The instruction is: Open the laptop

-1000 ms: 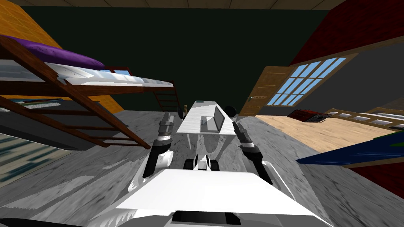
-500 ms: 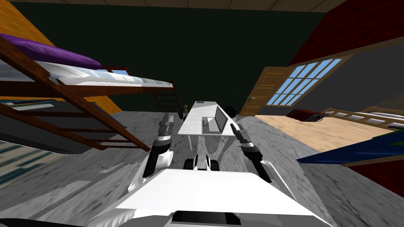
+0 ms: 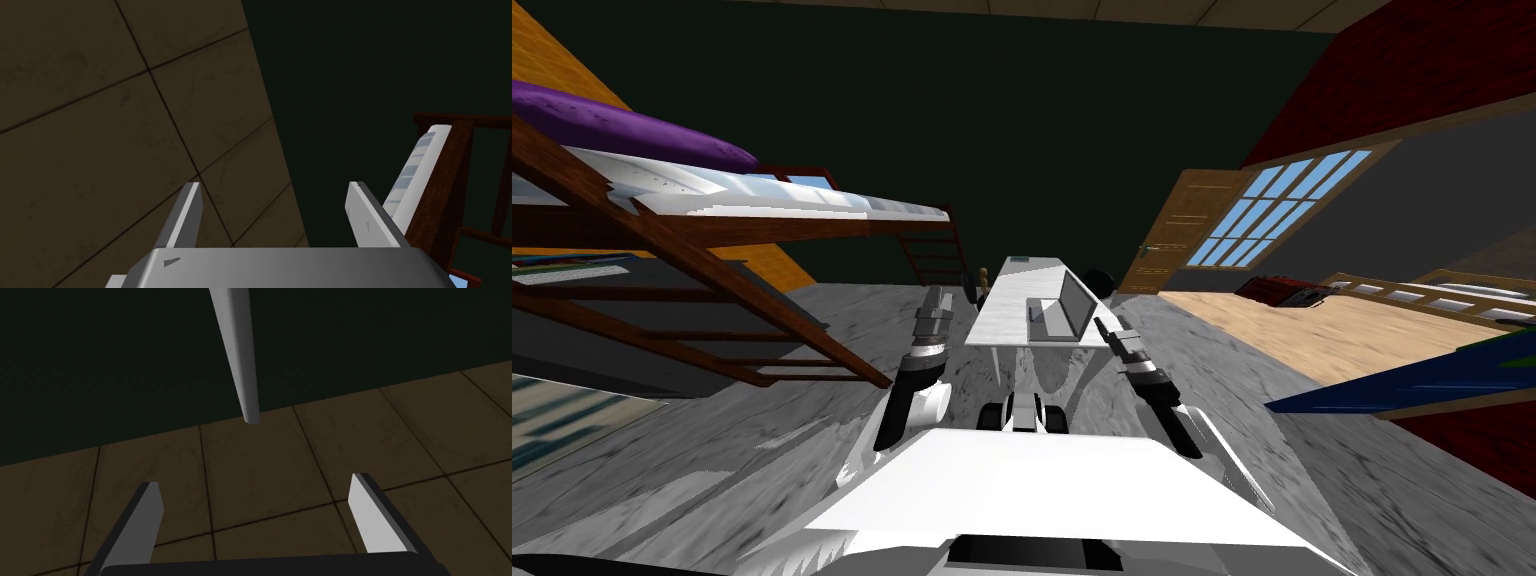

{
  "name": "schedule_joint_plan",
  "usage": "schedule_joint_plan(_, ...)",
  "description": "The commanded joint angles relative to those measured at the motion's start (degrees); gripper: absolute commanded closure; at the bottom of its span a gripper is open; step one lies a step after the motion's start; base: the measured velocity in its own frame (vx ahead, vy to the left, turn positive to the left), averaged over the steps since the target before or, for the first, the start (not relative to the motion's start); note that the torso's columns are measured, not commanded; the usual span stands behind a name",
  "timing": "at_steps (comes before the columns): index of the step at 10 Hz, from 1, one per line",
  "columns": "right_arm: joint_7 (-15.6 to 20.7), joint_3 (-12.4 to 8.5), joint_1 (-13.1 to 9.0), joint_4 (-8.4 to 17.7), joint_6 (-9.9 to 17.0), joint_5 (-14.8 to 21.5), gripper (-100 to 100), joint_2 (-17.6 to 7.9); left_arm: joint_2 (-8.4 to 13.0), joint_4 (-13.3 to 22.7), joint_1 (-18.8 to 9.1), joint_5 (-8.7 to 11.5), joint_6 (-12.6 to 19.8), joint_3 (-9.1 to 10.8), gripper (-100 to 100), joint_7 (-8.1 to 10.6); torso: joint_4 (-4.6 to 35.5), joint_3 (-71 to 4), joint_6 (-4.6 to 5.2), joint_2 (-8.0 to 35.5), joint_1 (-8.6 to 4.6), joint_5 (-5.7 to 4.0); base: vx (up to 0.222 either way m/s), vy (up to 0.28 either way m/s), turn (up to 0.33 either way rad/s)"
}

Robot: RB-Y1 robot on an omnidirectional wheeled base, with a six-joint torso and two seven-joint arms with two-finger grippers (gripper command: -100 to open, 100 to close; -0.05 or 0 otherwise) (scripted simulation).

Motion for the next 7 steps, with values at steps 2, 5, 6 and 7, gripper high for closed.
schedule_joint_plan(2, 4.90, -1.33, -0.29, 2.03, 0.77, 4.05, -100, -2.24, 0.00, 0.00, 0.00, 0.00, 0.00, 0.00, 0, 0.00, 0.00, 0.00, 0.00, 0.00, 0.11, 0.03, 0.039, 0.077, -0.025)
schedule_joint_plan(5, 9.42, -2.61, -0.82, 4.23, 1.65, 7.91, -100, -4.37, 0.00, 0.00, 0.00, 0.00, 0.00, 0.00, 0, 0.00, 0.00, 0.00, 0.00, 0.00, 0.04, 0.01, 0.046, 0.079, -0.033)
schedule_joint_plan(6, 11.00, -3.06, -1.01, 5.02, 1.97, 9.26, -100, -5.06, 0.00, 0.00, 0.00, 0.00, 0.00, 0.00, 0, 0.00, -0.01, -0.02, -0.01, -0.04, 0.10, 0.03, 0.054, 0.100, -0.029)
schedule_joint_plan(7, 12.57, -3.51, -1.20, 5.83, 2.29, 10.61, -100, -5.70, 0.00, 0.00, 0.00, 0.00, 0.00, 0.00, 0, 0.00, -0.01, -0.01, -0.01, -0.01, 0.10, 0.03, 0.054, 0.089, -0.034)
